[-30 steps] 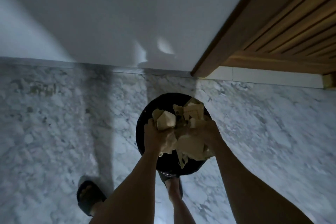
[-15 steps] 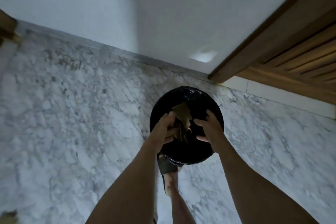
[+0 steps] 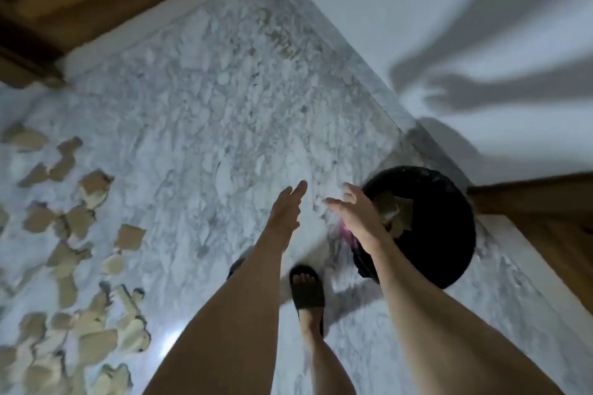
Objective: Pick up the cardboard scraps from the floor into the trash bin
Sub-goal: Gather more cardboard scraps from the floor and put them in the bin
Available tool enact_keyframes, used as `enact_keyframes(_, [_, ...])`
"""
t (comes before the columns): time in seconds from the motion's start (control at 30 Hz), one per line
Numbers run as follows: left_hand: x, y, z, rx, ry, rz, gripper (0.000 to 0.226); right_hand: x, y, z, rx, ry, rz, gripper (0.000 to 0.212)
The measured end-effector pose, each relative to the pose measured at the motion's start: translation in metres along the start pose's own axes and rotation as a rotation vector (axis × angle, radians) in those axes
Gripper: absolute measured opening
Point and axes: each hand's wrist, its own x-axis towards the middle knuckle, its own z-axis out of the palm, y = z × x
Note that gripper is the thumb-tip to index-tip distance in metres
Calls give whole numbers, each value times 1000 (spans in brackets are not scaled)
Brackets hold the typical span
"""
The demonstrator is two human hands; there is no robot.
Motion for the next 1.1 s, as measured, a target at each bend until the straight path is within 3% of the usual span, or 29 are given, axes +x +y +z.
enact_keyframes(0.17, [-40,-46,-104,-314,206,29,74,-22,-10,123,-408,-216,-153,72])
enact_keyframes(0.3, [-89,-110,-201,-534,347,55,72,-75,20,238,-665,-417,-214,73])
enact_keyframes(0.47, [-159,-232,-320,-723,548,46,75,-160,100,363,-899,-632,-211,77])
enact_keyframes(0.67, [-241,-418,-413,-881,727,-21,74,-242,238,486,-1185,-801,-204,83])
enact_keyframes(0.73, [-250,-481,-435,-890,770,-63,74,-255,289,522,-1284,-863,-219,85])
enact_keyframes(0.83, [-242,-562,-470,-907,841,-57,45,-254,363,575,-1443,-949,-265,87])
enact_keyframes(0.93, [-201,-640,-505,-825,882,-91,75,-224,440,626,-1627,-1028,-368,86])
enact_keyframes(1.0, [-159,-691,-528,-578,914,-179,97,-192,494,658,-1765,-1065,-475,92])
enact_keyframes(1.1, [-91,-754,-558,-204,927,-197,109,-139,564,694,-1926,-1053,-624,103])
